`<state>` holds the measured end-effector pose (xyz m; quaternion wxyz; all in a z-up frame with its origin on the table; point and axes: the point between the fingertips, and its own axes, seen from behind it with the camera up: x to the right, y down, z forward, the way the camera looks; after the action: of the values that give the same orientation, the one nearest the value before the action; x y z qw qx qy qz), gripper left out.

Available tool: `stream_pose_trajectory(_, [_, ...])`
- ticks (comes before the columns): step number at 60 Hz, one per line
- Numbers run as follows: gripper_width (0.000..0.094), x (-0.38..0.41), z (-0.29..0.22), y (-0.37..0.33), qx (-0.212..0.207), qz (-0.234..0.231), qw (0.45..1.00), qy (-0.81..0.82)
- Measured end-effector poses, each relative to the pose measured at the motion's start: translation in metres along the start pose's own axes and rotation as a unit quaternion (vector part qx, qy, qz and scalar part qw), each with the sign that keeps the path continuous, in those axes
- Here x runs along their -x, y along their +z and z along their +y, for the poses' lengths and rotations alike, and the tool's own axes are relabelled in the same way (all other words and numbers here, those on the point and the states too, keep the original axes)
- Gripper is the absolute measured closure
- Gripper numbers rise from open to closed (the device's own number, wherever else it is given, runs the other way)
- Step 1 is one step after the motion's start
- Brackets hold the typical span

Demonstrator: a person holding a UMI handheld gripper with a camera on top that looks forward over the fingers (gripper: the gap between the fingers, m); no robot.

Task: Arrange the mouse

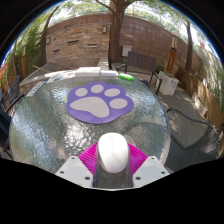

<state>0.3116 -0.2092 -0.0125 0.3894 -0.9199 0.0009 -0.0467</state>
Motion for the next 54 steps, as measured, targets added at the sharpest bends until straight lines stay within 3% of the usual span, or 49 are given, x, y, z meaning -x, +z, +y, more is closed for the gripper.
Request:
stream_pose_trajectory(5, [0.0578, 0.003, -0.023, -0.012, -0.005, 0.010, 1.000, 0.009])
stream_pose_trajectory(10, [0.0578, 0.003, -0.057, -0.051, -0.040, 0.009, 0.999, 0.025])
stream_pose_trajectory(21, [0.0580, 0.015, -0.222, -0.097, -0.154, -0.016, 0.987, 0.043])
stream_pose_trajectory(27, [0.0579, 0.021, -0.287, -0.066, -0.184, -0.032, 0.981, 0.047])
stream_pose_trajectory(34, [0.0572, 0.039, -0.292, 0.011, -0.150, -0.047, 0.987, 0.042])
stream_pose_trajectory(40, [0.0574, 0.062, -0.246, 0.097, -0.087, -0.059, 0.994, 0.040])
stream_pose_trajectory(47, [0.0573, 0.069, -0.207, 0.149, -0.032, -0.061, 0.997, 0.032])
stream_pose_trajectory(54, [0.0478, 0.068, -0.183, 0.173, -0.001, -0.053, 0.998, 0.032])
